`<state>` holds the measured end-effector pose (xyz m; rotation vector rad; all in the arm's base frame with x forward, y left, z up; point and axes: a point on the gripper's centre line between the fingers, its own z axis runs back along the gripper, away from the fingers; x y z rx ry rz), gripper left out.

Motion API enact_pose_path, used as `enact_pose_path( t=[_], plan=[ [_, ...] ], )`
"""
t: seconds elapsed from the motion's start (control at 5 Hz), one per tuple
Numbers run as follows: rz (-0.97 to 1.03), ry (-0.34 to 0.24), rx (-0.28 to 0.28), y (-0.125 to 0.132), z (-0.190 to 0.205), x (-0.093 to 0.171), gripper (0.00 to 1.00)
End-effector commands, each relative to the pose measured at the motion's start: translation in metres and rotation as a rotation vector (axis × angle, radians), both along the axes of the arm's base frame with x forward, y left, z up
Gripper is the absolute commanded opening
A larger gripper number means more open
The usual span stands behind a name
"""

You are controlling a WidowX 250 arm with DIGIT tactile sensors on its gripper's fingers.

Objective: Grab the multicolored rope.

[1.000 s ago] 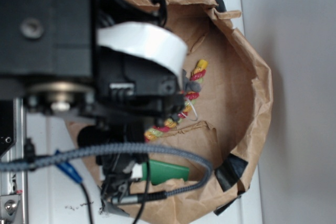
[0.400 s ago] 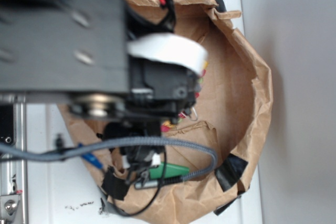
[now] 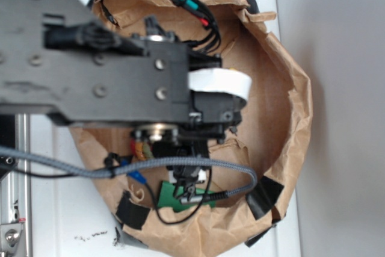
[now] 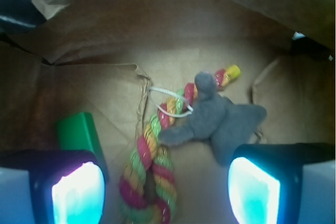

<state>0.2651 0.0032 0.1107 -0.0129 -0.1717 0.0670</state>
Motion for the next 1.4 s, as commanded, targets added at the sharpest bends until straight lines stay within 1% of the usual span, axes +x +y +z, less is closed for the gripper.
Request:
enact_pose_path(
  t=[0.0, 0.2, 0.4, 0.6, 0.8, 1.0, 1.2],
  plan=[
    [-0.071, -0.038, 0.031, 0.025, -0.019, -0.015, 1.0],
    [-0.179, 0.057, -0.039, 0.014, -0.025, -0.033, 1.0],
    [-0.165, 0.051, -0.127, 0.005, -0.027, -0.034, 1.0],
    [-0.183, 0.063, -0.159, -0.003, -0.027, -0.045, 1.0],
    [-0.184, 0.014, -0.106, -0.018, -0.045, -0.06, 1.0],
    [-0.156, -0.043, -0.067, -0.023, -0.066, -0.059, 1.0],
    [-0.122, -0.064, -0.065, -0.029, -0.068, -0.051, 1.0]
  ],
)
